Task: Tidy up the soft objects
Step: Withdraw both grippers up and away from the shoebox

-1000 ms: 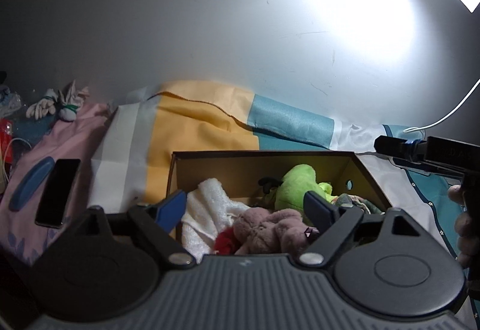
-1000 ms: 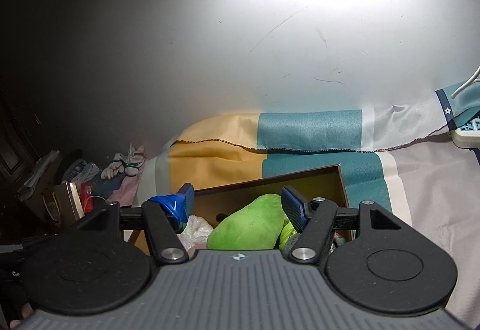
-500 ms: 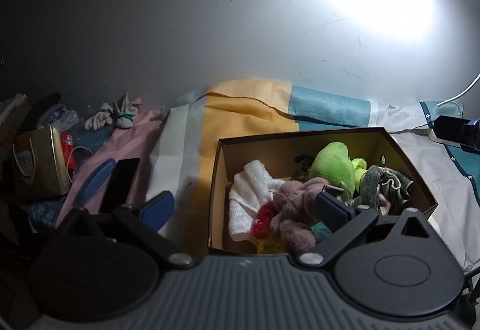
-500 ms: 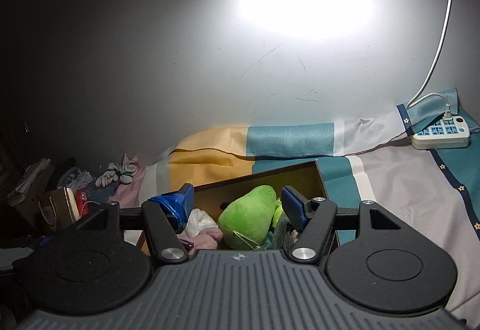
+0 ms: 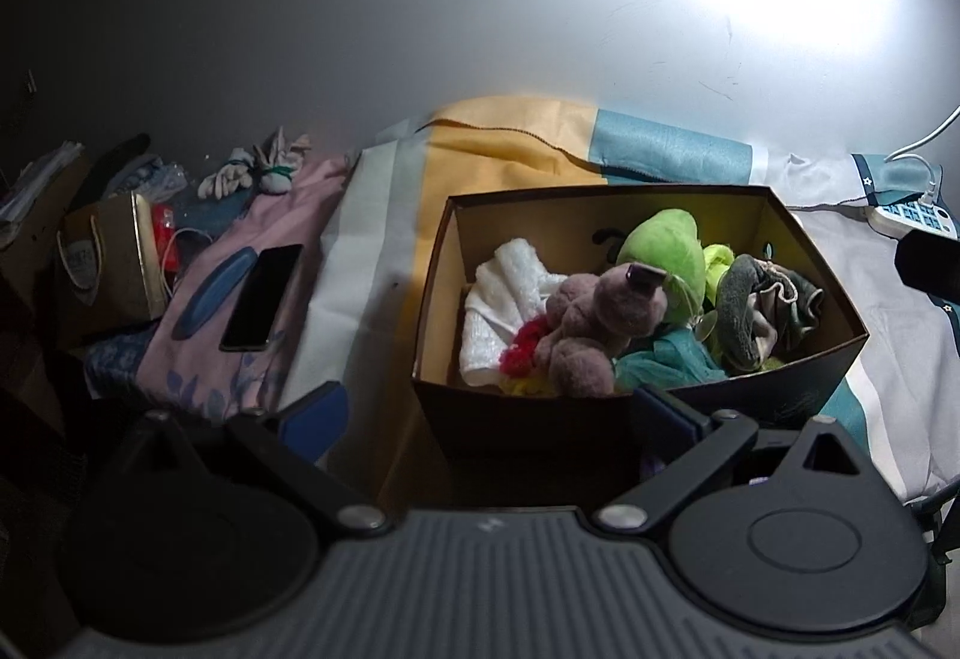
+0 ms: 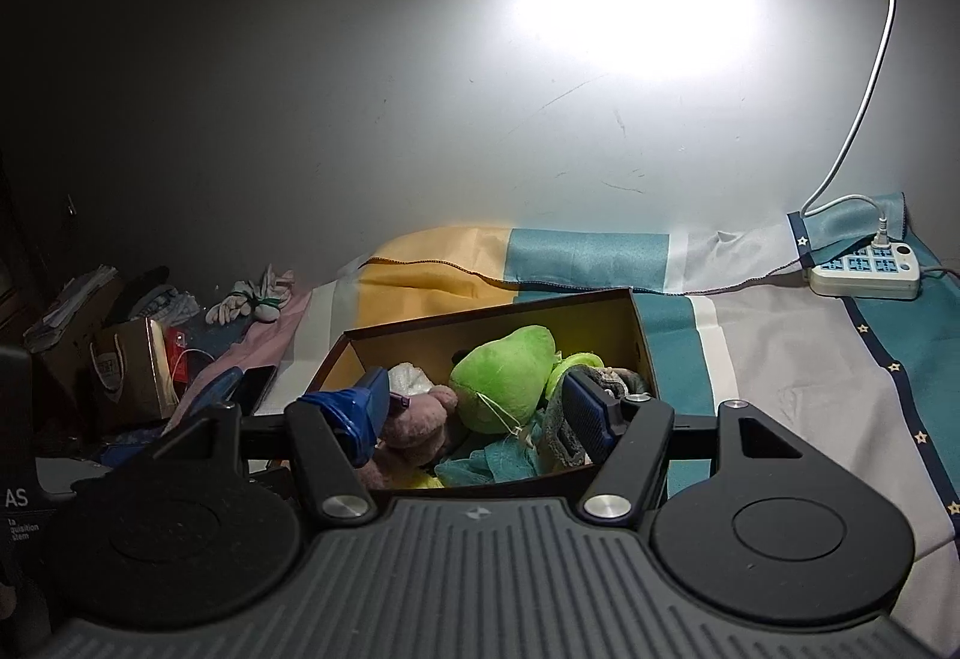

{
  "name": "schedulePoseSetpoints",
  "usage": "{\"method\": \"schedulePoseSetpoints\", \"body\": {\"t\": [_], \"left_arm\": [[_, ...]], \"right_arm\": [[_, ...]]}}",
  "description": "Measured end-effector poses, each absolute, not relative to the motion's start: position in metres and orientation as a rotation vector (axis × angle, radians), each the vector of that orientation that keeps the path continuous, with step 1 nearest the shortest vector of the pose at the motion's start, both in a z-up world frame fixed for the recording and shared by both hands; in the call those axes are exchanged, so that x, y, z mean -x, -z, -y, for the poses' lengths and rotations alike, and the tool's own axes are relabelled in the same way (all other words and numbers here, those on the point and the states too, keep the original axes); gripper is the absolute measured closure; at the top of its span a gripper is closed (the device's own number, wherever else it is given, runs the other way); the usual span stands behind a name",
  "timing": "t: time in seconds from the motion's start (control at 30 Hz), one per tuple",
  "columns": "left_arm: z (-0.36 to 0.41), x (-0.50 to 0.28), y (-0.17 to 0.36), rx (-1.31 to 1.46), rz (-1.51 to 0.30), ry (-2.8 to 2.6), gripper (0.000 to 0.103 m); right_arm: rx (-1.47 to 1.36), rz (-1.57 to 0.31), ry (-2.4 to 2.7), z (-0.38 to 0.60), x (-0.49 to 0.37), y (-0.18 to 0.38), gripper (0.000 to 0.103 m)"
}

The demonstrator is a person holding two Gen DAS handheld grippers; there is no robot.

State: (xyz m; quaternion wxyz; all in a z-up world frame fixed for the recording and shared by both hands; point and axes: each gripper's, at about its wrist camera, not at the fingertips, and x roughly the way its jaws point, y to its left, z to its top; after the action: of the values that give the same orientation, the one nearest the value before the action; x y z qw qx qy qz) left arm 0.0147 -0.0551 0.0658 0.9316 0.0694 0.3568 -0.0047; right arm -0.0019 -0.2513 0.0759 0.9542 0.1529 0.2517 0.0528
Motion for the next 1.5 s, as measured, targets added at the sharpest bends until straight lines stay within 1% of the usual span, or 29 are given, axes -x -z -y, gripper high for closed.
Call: {"method": "schedulePoseSetpoints", "body": {"t": [0.43, 1.17, 1.5], "left_arm": [[0.062, 0.003, -0.056, -0.121, -0.788, -0.042, 0.003], [0.086, 0.024, -0.050, -0.143, -0.817, -0.108, 0.003], [0.092, 0.030, -0.036, -0.134, -0.889, -0.102, 0.003]], "right_arm": [[-0.212, -0.576, -0.110, 0.252, 0.022, -0.064, 0.054], [-0.219, -0.664, -0.163, 0.276, 0.041, -0.050, 0.054], [-0.211, -0.699, -0.189, 0.276, 0.045, -0.042, 0.054]]}}
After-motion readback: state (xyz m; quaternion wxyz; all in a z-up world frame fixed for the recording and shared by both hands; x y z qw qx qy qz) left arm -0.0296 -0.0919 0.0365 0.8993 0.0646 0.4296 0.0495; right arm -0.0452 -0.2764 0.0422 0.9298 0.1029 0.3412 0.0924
